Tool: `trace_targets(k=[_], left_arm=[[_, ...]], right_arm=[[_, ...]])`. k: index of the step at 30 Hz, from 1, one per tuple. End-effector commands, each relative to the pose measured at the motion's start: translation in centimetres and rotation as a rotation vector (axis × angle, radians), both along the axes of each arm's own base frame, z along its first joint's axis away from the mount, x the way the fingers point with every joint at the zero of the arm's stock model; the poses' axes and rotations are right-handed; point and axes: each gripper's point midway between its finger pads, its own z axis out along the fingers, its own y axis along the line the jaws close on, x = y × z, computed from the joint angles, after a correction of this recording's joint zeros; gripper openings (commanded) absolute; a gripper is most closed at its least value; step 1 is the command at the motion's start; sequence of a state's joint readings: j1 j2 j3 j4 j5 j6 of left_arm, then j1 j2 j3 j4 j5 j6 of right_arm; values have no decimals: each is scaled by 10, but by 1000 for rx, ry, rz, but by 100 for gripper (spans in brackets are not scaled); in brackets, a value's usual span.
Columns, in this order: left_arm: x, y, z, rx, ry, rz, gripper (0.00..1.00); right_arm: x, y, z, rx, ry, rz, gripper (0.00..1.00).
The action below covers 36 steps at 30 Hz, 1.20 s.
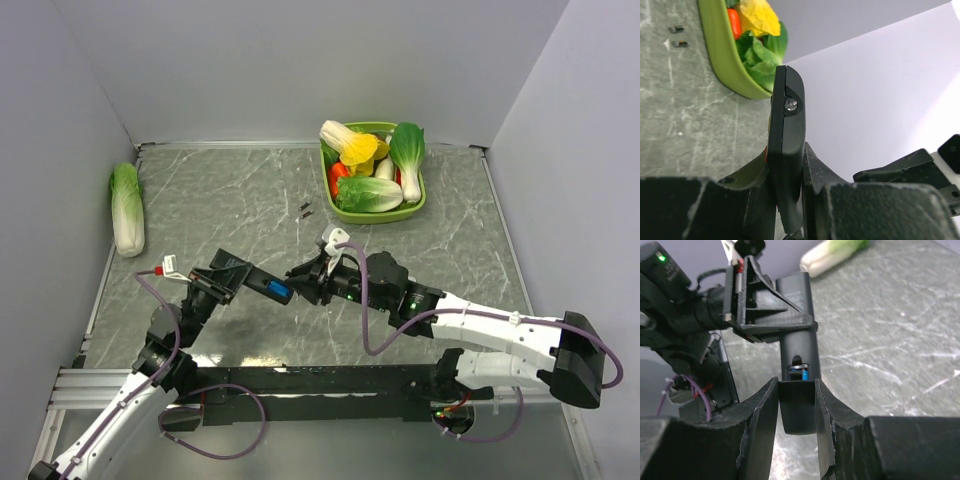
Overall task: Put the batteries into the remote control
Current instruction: Pick up the battery cover at the center of the board, then load the battery cover into the remote control.
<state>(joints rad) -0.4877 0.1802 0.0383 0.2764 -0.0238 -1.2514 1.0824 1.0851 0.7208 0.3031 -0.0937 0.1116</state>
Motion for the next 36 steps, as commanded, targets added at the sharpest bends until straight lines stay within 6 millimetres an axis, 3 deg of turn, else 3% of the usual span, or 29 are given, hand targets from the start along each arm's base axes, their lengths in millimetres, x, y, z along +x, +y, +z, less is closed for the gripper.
trace_targets(k=[1,10,16,27,36], left_arm=[[-6,-1,33,-117,-79,-31,1],[-7,-1,30,-183,-48,-44,1],[-8,-1,28,-197,-30,-49,1],[-6,-2,25,-207,11,-50,1],[-6,-2,25,-212,30,-48,1]], right_arm=[[-2,8,25,95,-49,-13,6],[-7,22,18,68,-116,-2,6],[-1,19,18,74,-147,-48,4],[-8,21,30,100,-215,-37,4],[-9,23,20,56,-222,-46,4]])
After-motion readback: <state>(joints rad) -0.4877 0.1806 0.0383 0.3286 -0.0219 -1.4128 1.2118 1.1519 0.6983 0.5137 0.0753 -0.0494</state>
